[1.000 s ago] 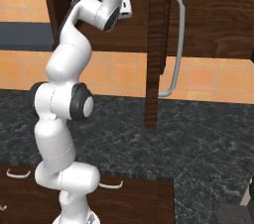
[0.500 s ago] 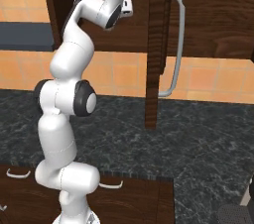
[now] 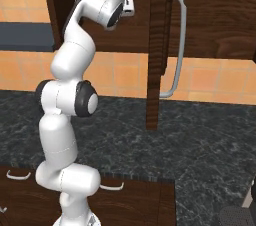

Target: Gather all objects into one cabinet and sort the glasses and bowls to opposite sides.

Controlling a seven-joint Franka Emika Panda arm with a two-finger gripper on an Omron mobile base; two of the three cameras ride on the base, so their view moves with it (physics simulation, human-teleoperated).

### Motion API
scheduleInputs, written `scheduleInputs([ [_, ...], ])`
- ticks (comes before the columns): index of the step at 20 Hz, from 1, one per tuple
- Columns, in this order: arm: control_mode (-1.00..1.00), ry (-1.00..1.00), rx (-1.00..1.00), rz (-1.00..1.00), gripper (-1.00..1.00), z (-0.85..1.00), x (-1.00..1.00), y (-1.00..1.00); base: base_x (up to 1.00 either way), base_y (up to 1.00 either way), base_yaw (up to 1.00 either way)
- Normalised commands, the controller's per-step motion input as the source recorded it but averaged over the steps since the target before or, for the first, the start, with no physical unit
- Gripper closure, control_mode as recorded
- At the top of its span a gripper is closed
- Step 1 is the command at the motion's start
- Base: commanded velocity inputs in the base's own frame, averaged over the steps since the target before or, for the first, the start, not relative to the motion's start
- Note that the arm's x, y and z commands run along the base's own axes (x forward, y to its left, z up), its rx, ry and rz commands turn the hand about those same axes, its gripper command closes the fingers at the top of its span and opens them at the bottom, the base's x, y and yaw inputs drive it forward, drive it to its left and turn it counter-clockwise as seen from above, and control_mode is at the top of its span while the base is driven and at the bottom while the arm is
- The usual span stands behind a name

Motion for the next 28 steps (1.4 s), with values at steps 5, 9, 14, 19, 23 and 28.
scheduleInputs([
  [5, -1.0, 0.0, 0.0, 0.0, 1.0, 0.0, -0.01, 0.0, 0.0, 0.0, 0.0],
  [9, -1.0, -0.06, 0.0, 0.0, 1.0, 0.06, -0.4, 0.03, 0.0, 0.0, 0.0],
  [14, -1.0, -0.25, 0.0, 0.0, 1.0, 0.19, -0.97, 0.03, 0.0, 0.0, 0.0],
  [19, -1.0, -0.64, -0.03, -0.04, 1.0, 0.14, -1.0, 0.0, 0.0, 0.0, 0.0],
  [23, -1.0, -0.41, -0.03, -0.03, 1.0, 0.0, -0.54, 0.08, 0.0, 0.0, 0.0],
  [28, -1.0, 0.03, 0.0, 0.0, 1.0, 0.01, 0.0, 0.0, 0.0, 0.0, 0.0],
])
